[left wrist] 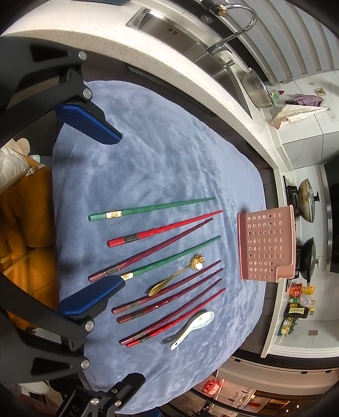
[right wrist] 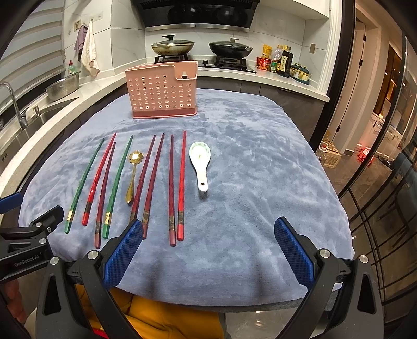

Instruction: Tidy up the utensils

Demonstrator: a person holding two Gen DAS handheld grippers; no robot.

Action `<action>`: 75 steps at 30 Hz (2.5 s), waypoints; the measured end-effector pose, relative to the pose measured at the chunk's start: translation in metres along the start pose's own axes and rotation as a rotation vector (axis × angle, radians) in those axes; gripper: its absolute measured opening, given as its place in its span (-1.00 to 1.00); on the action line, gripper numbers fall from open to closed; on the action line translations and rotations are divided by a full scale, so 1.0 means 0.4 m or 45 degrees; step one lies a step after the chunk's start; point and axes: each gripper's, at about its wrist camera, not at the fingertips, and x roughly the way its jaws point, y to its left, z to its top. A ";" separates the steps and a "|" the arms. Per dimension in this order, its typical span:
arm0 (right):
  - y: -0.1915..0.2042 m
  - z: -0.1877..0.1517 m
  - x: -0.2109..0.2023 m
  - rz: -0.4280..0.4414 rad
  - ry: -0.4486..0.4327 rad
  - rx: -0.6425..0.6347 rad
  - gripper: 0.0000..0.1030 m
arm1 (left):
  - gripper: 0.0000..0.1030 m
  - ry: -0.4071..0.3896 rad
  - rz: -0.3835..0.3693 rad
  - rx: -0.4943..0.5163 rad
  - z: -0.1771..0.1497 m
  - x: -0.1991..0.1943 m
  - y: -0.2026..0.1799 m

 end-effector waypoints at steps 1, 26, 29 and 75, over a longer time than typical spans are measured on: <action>0.000 0.000 0.001 0.003 0.000 0.002 0.87 | 0.87 0.000 0.000 -0.002 0.000 -0.001 0.000; 0.010 -0.009 0.000 0.011 0.007 0.001 0.87 | 0.87 0.005 -0.004 -0.004 -0.003 -0.001 0.005; 0.010 -0.008 0.000 0.009 0.007 0.001 0.87 | 0.87 0.006 -0.007 -0.002 -0.006 -0.004 0.003; 0.009 -0.016 0.007 0.015 0.024 0.007 0.87 | 0.87 0.022 -0.024 -0.021 -0.015 0.007 0.010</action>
